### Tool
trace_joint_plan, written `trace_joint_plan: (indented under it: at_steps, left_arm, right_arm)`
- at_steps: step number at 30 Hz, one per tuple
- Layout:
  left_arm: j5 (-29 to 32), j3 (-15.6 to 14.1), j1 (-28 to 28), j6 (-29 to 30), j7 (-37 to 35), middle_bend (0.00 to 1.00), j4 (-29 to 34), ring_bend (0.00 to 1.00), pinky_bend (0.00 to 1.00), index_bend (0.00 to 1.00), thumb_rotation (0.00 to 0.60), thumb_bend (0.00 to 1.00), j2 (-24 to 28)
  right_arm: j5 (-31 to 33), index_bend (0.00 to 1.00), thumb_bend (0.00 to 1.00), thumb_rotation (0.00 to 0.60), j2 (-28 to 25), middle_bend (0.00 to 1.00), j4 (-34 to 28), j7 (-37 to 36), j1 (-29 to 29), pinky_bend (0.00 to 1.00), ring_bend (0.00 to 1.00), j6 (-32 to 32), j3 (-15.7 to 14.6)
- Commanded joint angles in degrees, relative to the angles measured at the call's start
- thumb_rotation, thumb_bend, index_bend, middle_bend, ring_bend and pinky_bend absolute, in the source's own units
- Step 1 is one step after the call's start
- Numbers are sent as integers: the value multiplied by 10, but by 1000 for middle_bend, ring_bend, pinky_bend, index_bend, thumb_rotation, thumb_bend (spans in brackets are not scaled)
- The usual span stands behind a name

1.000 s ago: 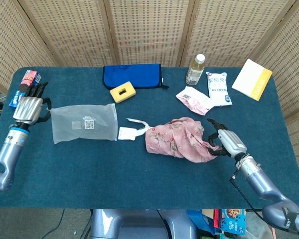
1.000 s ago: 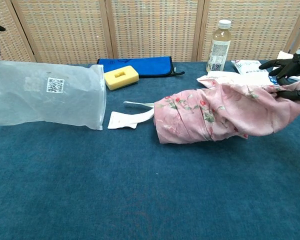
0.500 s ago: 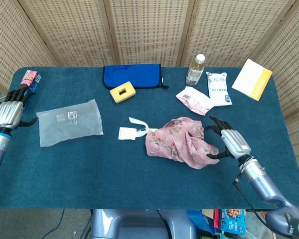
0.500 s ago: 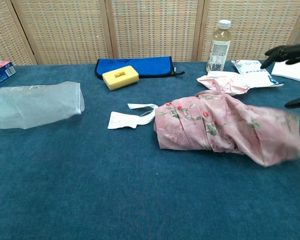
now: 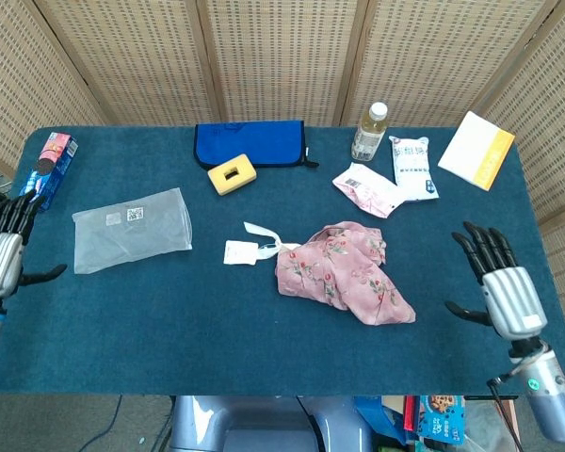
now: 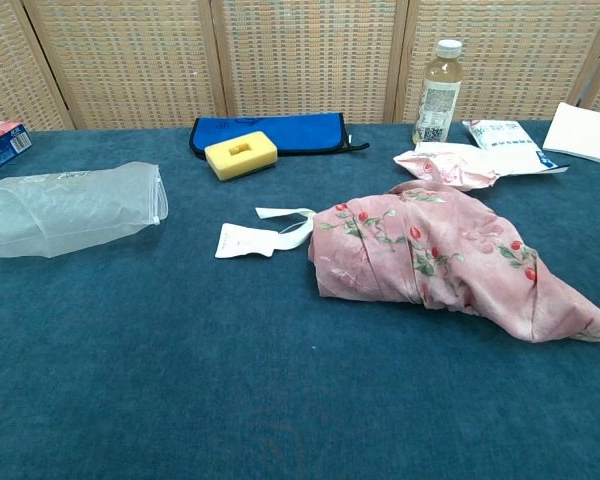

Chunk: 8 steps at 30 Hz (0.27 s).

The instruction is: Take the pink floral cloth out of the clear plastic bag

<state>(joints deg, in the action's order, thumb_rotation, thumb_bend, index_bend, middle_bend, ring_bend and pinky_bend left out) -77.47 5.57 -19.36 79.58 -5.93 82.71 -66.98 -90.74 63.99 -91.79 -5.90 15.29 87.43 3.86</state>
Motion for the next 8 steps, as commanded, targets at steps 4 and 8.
trace_joint_plan:
  at_steps: [4,8]
  left_arm:
    - [-38,-57,99,104,90,0,120,0,0,0,600,102,21]
    - [-68,-72,122,130,97,0,126,0,0,0,600,102,15]
  right_arm:
    - [-39,0,0,600,24,0,32,40,-64,0,0,80,-30]
    - [-58,0,0,600,27,0,27,62,-84,0,0,94,-47]
